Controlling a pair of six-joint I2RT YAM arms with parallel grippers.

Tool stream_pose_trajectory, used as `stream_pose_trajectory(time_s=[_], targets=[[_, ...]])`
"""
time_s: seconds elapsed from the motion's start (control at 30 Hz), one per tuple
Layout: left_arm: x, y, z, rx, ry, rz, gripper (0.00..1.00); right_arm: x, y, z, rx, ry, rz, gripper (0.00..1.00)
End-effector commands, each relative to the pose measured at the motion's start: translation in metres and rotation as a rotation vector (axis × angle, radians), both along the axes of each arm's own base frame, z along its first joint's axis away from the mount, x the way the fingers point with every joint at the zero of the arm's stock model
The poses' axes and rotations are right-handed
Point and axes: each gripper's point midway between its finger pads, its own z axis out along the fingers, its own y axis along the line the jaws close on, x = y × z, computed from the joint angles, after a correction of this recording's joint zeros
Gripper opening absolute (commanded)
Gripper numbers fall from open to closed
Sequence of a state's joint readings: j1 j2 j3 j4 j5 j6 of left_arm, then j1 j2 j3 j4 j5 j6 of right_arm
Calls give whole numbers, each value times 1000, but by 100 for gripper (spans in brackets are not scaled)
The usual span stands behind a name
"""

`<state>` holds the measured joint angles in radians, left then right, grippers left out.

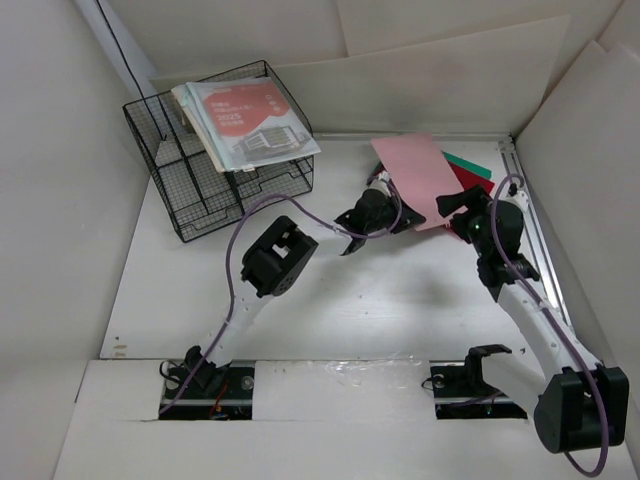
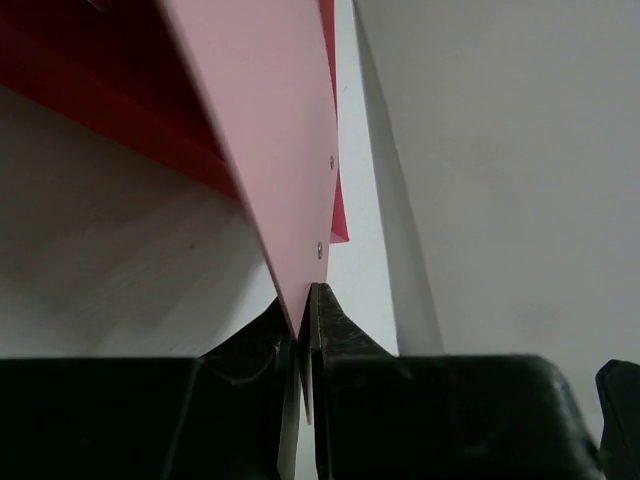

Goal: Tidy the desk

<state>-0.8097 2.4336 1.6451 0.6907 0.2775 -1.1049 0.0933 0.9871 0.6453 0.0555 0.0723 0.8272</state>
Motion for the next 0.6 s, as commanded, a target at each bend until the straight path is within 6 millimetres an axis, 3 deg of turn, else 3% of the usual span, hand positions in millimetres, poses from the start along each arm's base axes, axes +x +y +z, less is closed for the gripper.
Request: stream_pose_trajectory(time_s=[0.0,0.1,0.23,0.37,0.4,0.53,0.57], targets=[[0,3,21,-10,-37,16,0,-3,-5,26,-8,-80,2,77],[-10,21,28,31,-79,29,0,-6,-9,34,-9,-103,10,77],[-28,47,51,60,-143,38,0,-11,-14,44,-2,-135,16,77],[-48,73,85,89,-227,32,0,-15,-21,61,-3,-183,-4,77],[-56,82,102,78,-254,32,0,-15,-23,61,-2,-183,-6,77],[-68,89,133,83,-318,-5,0,-17,-27,65,-16,-195,-14,77],[-71,89,129,107,-301,-28,0,-17,-28,65,-15,-195,-15,77]])
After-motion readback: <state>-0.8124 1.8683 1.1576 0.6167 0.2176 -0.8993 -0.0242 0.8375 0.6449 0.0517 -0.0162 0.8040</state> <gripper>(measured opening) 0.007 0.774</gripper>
